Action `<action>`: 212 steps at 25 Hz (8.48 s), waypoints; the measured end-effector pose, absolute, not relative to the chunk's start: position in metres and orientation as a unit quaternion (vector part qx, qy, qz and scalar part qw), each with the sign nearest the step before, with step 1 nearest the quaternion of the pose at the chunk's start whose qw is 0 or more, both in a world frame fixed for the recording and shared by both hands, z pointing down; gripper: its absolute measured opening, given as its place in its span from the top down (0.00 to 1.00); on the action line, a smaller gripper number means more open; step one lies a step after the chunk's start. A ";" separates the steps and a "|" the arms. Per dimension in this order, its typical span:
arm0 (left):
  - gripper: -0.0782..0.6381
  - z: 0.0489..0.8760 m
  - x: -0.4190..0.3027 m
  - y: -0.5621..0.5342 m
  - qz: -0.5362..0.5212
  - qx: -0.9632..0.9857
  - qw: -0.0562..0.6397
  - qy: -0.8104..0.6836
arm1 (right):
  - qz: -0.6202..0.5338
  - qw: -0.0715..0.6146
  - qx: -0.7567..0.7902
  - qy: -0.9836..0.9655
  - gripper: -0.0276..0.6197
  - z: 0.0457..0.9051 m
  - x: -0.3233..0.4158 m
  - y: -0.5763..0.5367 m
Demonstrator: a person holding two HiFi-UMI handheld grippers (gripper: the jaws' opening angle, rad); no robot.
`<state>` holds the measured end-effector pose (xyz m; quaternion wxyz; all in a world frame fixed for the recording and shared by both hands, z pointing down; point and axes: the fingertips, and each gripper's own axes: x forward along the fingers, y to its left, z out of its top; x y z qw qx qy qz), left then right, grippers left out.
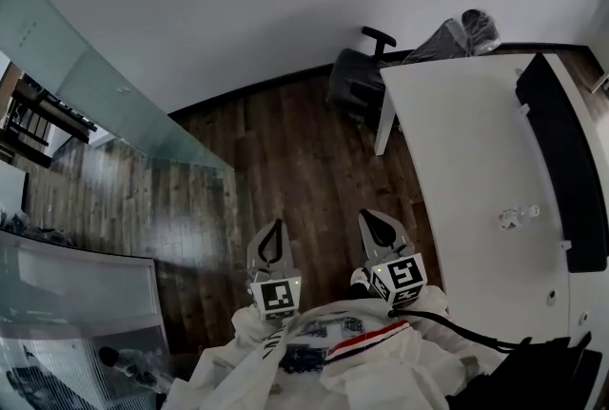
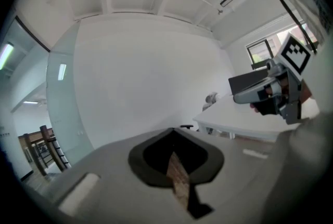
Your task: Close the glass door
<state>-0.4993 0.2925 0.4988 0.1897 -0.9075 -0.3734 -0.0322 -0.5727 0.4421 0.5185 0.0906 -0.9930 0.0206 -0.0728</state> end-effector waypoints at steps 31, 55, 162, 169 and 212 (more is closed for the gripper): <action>0.89 0.532 -0.184 0.337 -0.056 -0.932 0.152 -0.325 | -0.109 0.052 -0.990 0.072 0.95 0.526 -0.246 0.500; 0.89 0.556 0.042 0.351 -0.087 -0.954 0.165 -0.235 | -0.116 0.057 -0.977 0.167 0.95 0.543 0.018 0.521; 0.89 0.528 0.035 0.007 -0.142 -0.785 0.017 0.603 | -0.076 -0.106 -0.417 0.899 0.77 0.563 0.191 -0.121; 0.89 0.519 0.005 -0.005 -0.135 -0.761 0.014 0.635 | -0.082 -0.116 -0.415 0.899 0.77 0.559 0.170 -0.143; 0.89 0.510 -0.079 -0.177 -0.197 -0.660 0.022 0.724 | -0.065 -0.101 -0.438 0.891 0.76 0.542 0.044 -0.324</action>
